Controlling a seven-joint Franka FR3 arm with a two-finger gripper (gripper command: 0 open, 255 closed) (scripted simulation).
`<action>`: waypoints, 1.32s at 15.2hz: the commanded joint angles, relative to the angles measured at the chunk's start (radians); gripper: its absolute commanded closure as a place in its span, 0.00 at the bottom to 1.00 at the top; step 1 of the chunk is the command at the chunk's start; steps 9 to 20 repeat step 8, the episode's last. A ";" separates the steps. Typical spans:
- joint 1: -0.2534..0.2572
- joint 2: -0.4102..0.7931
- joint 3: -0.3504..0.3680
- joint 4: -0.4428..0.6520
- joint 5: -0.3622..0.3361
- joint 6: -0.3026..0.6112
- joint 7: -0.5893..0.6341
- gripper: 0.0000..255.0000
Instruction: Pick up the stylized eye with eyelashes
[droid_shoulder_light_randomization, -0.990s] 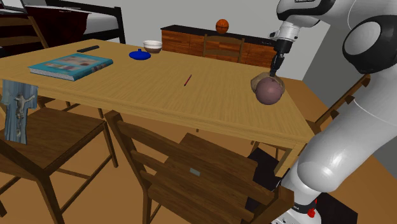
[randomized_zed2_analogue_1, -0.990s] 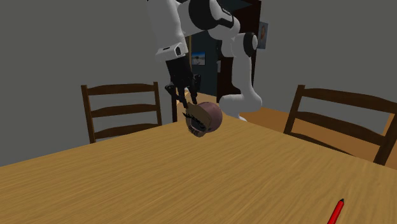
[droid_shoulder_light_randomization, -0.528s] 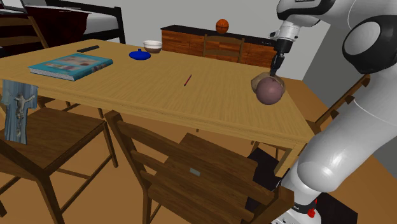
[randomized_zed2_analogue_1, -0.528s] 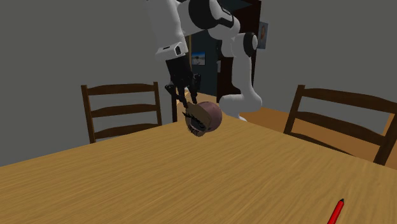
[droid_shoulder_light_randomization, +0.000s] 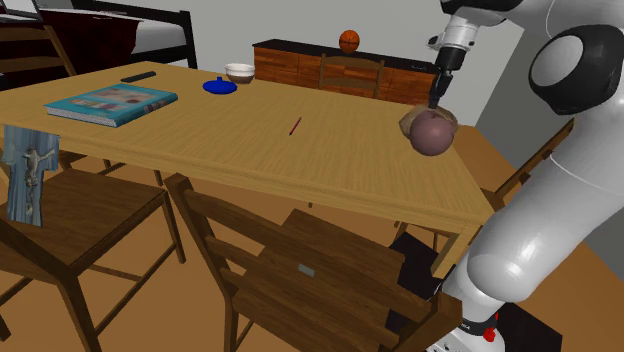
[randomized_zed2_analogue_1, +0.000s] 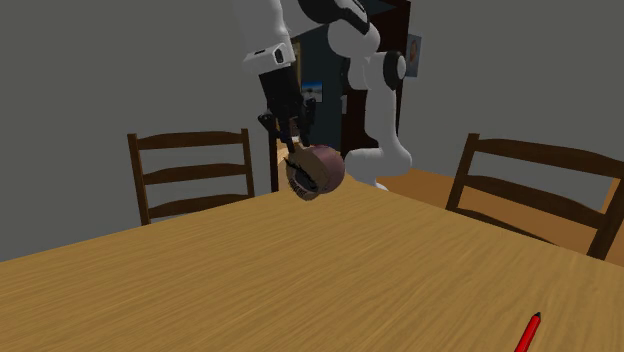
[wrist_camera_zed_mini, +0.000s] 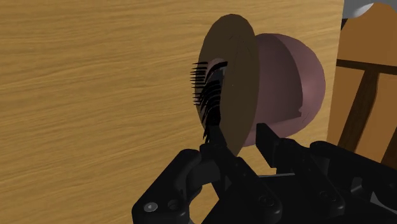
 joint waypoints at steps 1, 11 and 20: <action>-0.001 0.011 -0.004 0.037 0.007 -0.029 -0.003 1.00; -0.009 0.052 -0.018 0.145 0.032 -0.109 -0.016 1.00; -0.009 0.052 -0.018 0.145 0.032 -0.109 -0.016 1.00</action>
